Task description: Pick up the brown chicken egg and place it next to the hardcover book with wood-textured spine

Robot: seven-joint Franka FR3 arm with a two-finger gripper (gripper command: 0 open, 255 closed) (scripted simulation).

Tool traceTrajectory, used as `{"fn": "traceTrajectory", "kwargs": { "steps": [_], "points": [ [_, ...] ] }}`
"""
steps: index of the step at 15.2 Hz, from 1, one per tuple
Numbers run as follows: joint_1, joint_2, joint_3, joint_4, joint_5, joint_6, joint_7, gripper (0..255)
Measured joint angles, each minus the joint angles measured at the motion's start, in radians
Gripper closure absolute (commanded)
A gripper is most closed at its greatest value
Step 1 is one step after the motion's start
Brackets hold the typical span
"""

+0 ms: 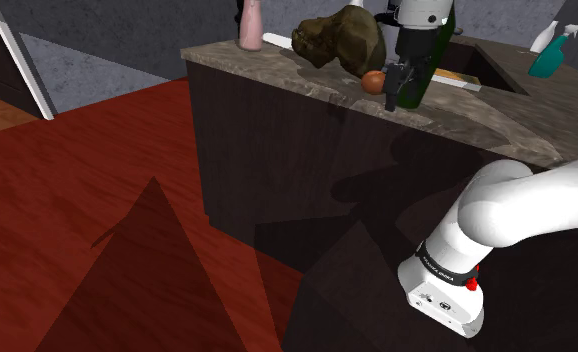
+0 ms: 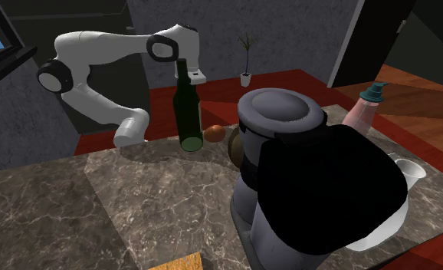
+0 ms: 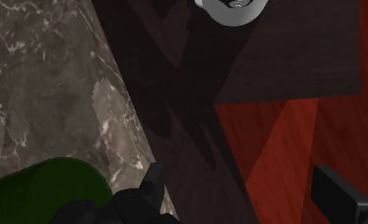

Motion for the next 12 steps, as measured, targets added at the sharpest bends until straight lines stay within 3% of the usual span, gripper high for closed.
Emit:
{"fn": "traceTrajectory", "kwargs": {
  "steps": [5, 12],
  "points": [
    [-0.02, 0.116, -0.018, 0.081, -0.046, 0.023, -0.02, 0],
    [-0.057, 0.389, -0.048, 0.314, -0.135, 0.039, -0.054, 0]
  ]
}}
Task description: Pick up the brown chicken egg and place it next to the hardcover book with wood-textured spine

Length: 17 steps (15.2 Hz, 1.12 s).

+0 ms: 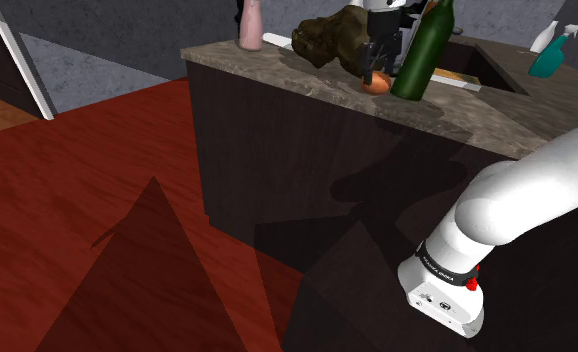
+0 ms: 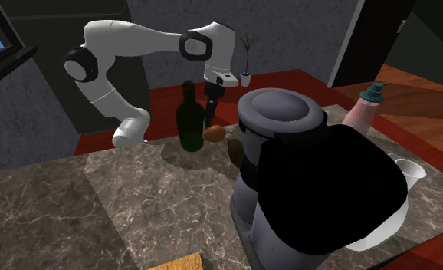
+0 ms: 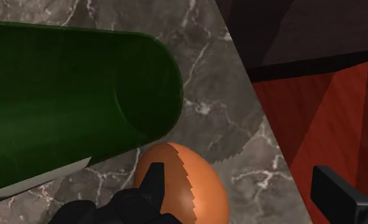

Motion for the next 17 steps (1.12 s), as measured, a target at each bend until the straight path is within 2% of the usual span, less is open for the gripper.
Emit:
{"fn": "traceTrajectory", "kwargs": {
  "steps": [5, 12, 17],
  "points": [
    [-0.022, 0.154, -0.018, 0.157, -0.049, -0.013, -0.027, 0],
    [-0.03, 0.147, -0.032, 0.067, -0.06, 0.069, -0.022, 0],
    [-0.031, 0.144, -0.034, 0.055, -0.061, 0.08, -0.022, 0]
  ]
}}
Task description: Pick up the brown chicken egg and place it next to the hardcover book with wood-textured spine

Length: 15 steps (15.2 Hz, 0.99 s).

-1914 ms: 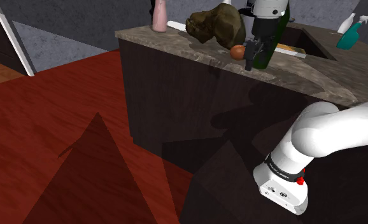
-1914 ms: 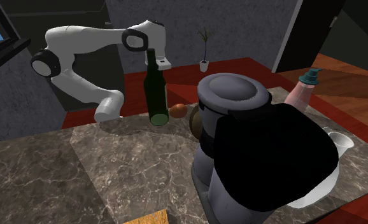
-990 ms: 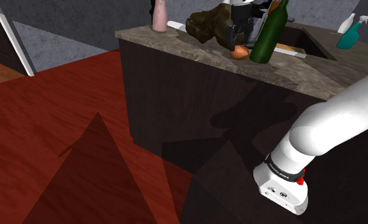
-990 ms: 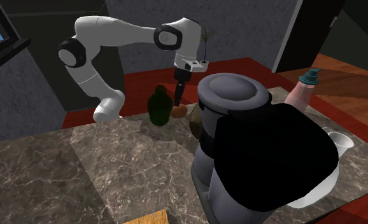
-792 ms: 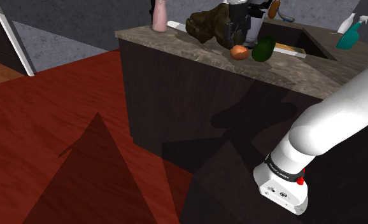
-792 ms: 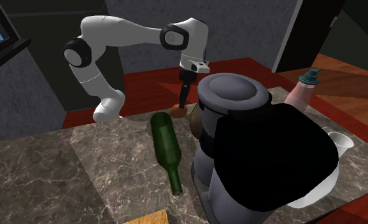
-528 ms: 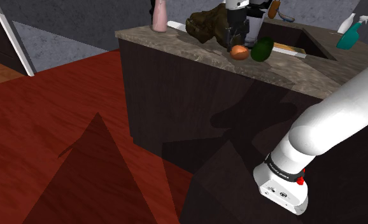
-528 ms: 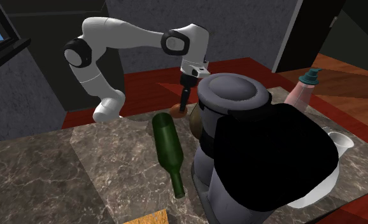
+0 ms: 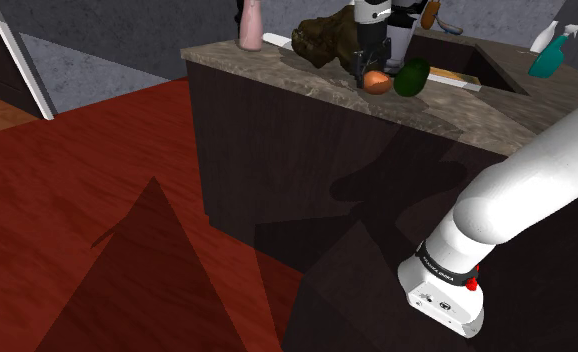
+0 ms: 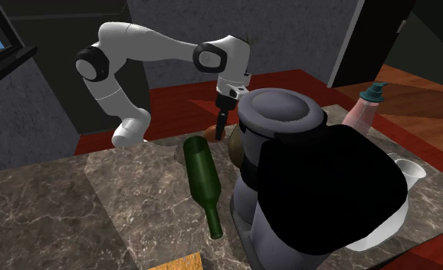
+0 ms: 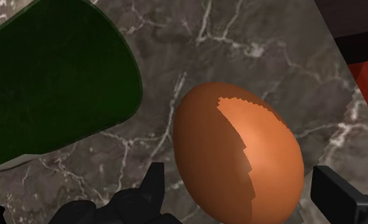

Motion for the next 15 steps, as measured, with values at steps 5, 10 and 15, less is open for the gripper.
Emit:
{"fn": "traceTrajectory", "kwargs": {
  "steps": [5, 10, 15],
  "points": [
    [0.0, 0.0, 0.0, 0.0, 0.0, 0.0, 0.0, 255],
    [0.0, 0.0, 0.0, 0.0, 0.0, 0.0, 0.0, 255],
    [0.0, 0.002, 0.001, 0.03, 0.001, -0.027, -0.007, 255]
  ]
}}
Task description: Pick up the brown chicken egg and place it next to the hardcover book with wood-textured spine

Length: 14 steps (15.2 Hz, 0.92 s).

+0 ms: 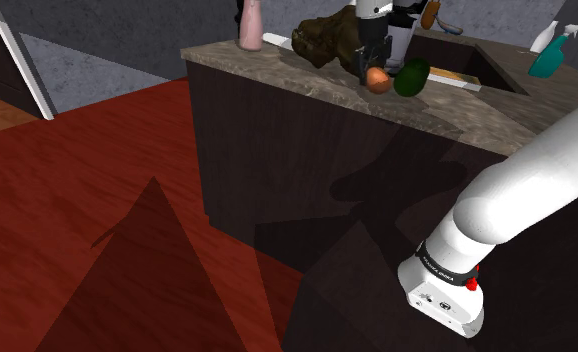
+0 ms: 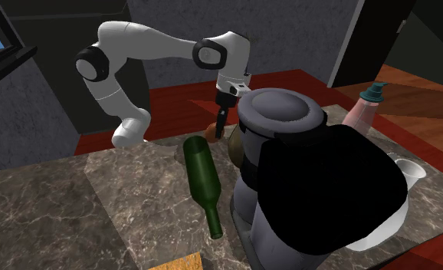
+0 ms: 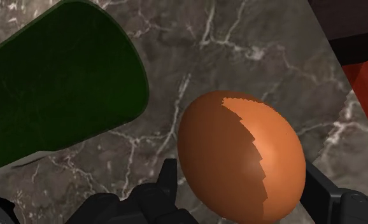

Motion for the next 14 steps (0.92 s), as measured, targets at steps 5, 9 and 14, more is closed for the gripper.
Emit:
{"fn": "traceTrajectory", "kwargs": {
  "steps": [5, 9, 14],
  "points": [
    [0.0, 0.01, 0.003, 0.075, 0.001, -0.062, -0.016, 255],
    [-0.001, 0.02, 0.004, 0.137, -0.001, -0.113, -0.032, 255],
    [0.001, 0.041, 0.009, 0.228, -0.001, -0.181, -0.047, 255]
  ]
}}
